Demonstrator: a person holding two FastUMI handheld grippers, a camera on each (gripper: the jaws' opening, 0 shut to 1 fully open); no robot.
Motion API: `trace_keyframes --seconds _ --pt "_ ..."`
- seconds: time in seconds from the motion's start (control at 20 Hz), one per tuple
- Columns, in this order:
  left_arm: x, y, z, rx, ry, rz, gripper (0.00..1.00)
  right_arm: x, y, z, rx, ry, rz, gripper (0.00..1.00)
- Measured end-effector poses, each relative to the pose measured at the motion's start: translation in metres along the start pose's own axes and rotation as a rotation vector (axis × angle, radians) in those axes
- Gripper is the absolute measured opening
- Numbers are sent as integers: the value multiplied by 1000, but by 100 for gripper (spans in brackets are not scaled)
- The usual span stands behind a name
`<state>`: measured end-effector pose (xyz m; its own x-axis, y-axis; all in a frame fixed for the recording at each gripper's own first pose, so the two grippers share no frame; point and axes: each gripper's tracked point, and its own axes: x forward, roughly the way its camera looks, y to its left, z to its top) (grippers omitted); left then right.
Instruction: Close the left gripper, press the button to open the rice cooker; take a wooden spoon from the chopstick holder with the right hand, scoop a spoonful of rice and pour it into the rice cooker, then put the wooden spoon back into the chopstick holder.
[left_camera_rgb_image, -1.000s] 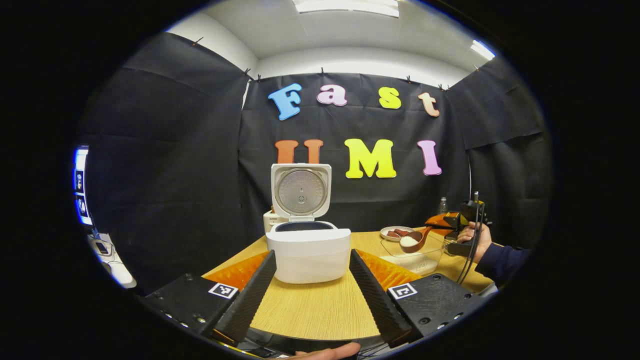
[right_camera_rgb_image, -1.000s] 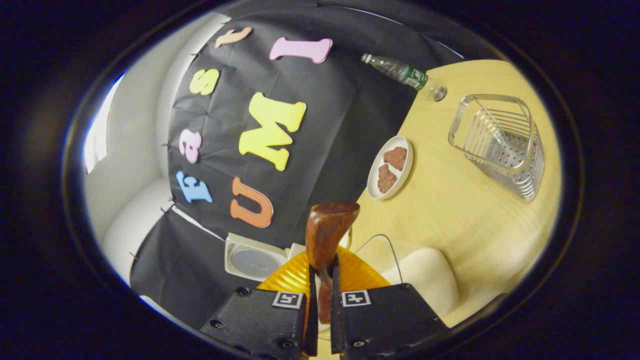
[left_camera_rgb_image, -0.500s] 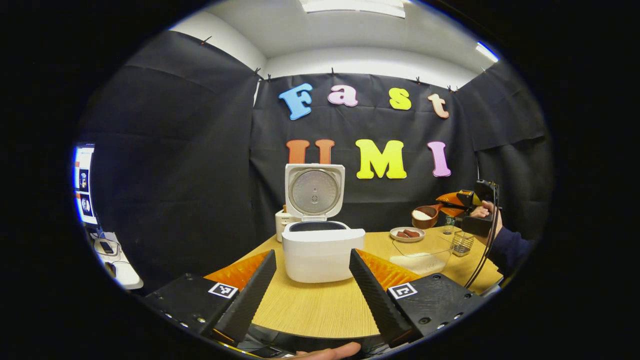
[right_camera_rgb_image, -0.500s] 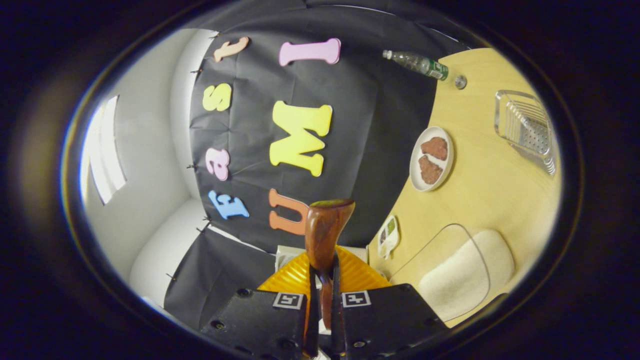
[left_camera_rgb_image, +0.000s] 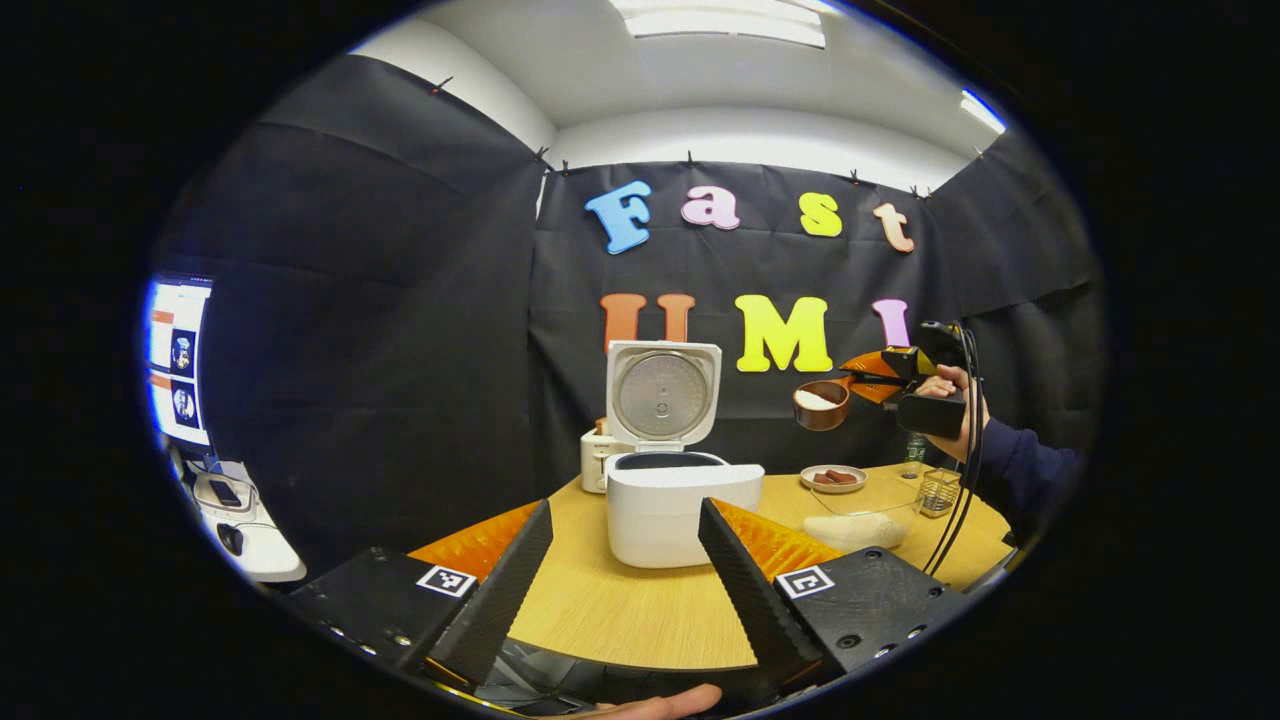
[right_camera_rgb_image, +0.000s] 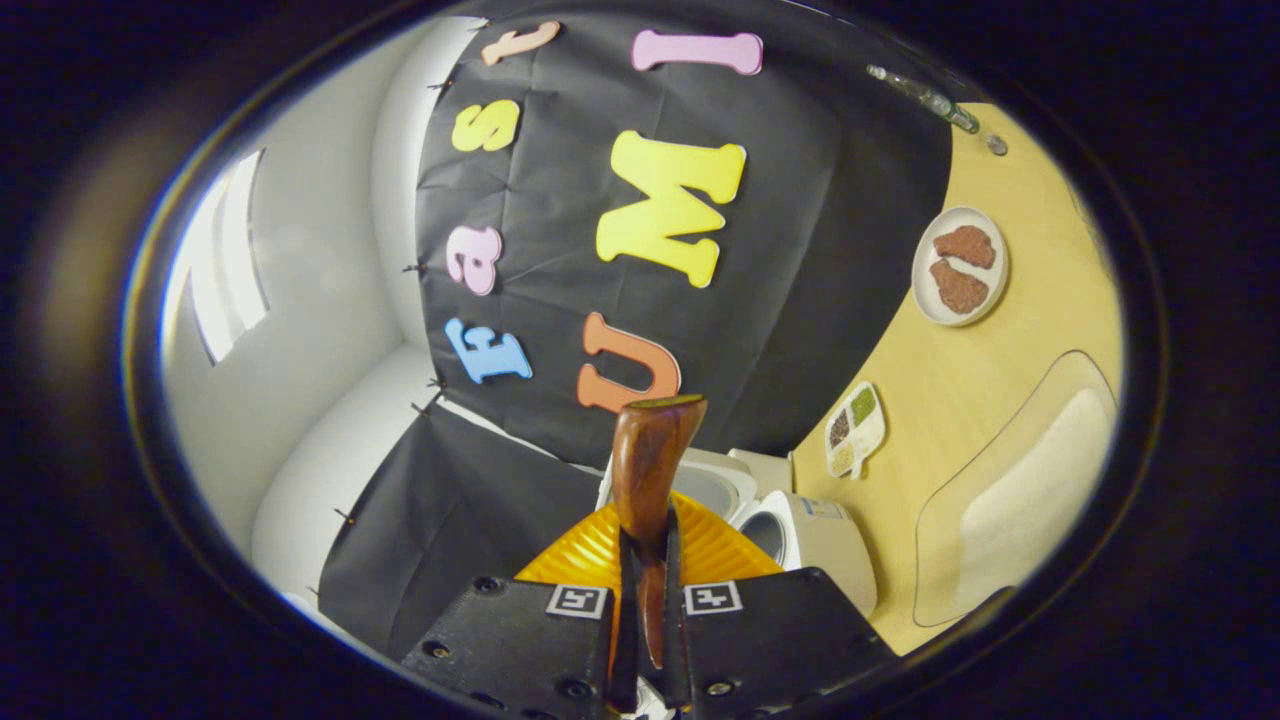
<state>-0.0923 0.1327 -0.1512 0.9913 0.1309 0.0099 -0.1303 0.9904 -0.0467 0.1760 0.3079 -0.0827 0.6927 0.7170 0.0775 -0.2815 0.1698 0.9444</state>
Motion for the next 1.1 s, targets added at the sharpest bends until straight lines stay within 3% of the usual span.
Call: trace_keyframes --seconds 0.2,0.5,0.85,0.95,1.1 --pt "-8 28 4 8 -16 54 94 43 3 -41 -127 66 -68 14" --pt "-17 39 -5 10 -15 44 94 111 6 -74 -286 77 -144 14" --pt "-20 63 -15 -22 9 81 94 178 -30 -62 -364 24 -280 15" --pt "-19 65 -17 -11 10 83 94 186 -38 -58 -429 10 -318 12" --pt "-20 63 -23 1 20 73 94 190 -42 -58 -544 0 -356 15"
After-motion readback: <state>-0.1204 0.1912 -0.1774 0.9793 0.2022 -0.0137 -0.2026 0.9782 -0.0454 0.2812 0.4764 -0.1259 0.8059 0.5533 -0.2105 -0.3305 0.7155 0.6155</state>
